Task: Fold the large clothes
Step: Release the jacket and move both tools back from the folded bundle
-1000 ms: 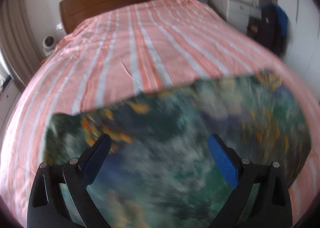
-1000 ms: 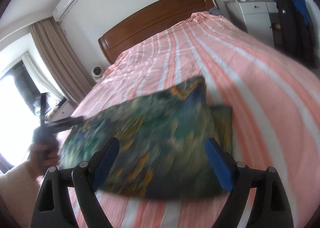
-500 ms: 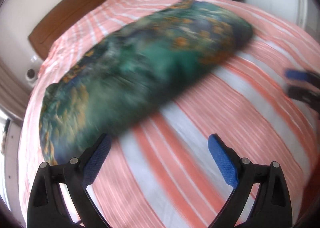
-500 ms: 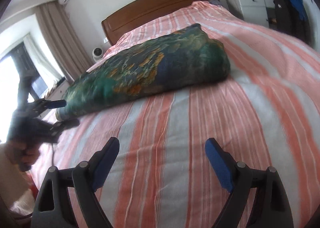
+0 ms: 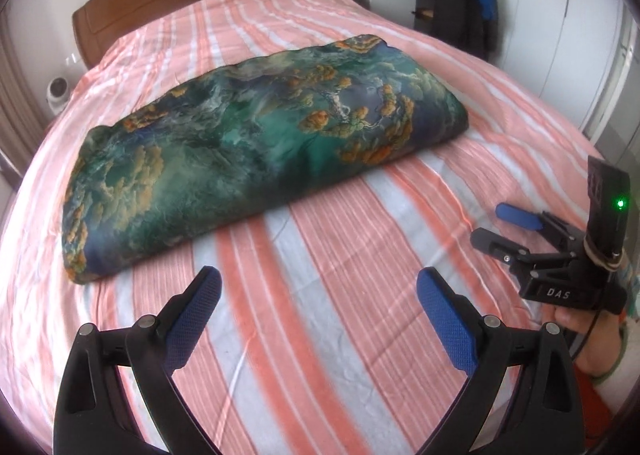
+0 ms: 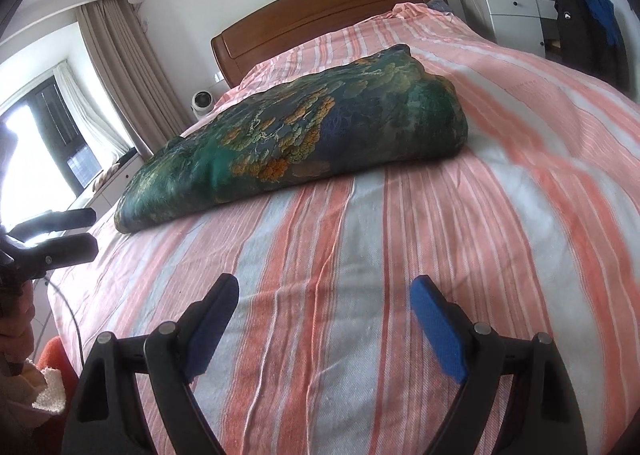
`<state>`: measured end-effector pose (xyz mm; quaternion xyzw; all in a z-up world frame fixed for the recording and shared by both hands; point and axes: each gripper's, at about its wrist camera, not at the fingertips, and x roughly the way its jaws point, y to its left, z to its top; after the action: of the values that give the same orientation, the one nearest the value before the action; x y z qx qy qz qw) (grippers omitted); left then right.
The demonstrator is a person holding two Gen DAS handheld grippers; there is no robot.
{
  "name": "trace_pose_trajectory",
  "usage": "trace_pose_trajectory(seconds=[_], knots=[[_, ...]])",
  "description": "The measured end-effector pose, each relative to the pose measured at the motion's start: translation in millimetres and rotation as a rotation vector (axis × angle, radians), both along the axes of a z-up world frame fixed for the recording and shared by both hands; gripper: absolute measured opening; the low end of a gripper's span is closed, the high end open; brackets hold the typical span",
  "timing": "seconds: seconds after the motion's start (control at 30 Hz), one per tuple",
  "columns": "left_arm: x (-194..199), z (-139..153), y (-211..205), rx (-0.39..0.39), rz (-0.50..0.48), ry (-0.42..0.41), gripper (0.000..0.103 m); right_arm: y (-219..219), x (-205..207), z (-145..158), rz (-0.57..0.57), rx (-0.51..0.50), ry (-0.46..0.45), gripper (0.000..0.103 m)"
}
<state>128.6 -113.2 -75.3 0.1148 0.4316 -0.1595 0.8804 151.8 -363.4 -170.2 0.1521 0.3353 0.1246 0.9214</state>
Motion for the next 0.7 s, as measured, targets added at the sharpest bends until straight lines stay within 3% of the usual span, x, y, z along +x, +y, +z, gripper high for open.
trace_pose_trajectory(seconds=[0.37, 0.7], knots=[[13.1, -23.0, 25.4, -0.007, 0.141, 0.057, 0.099, -0.6, -0.6, 1.3, 0.001, -0.009, 0.000, 0.087], [16.5, -40.1, 34.9, 0.028, 0.177, 0.067, 0.099, 1.5, 1.3, -1.2, 0.007, -0.018, 0.005, 0.087]])
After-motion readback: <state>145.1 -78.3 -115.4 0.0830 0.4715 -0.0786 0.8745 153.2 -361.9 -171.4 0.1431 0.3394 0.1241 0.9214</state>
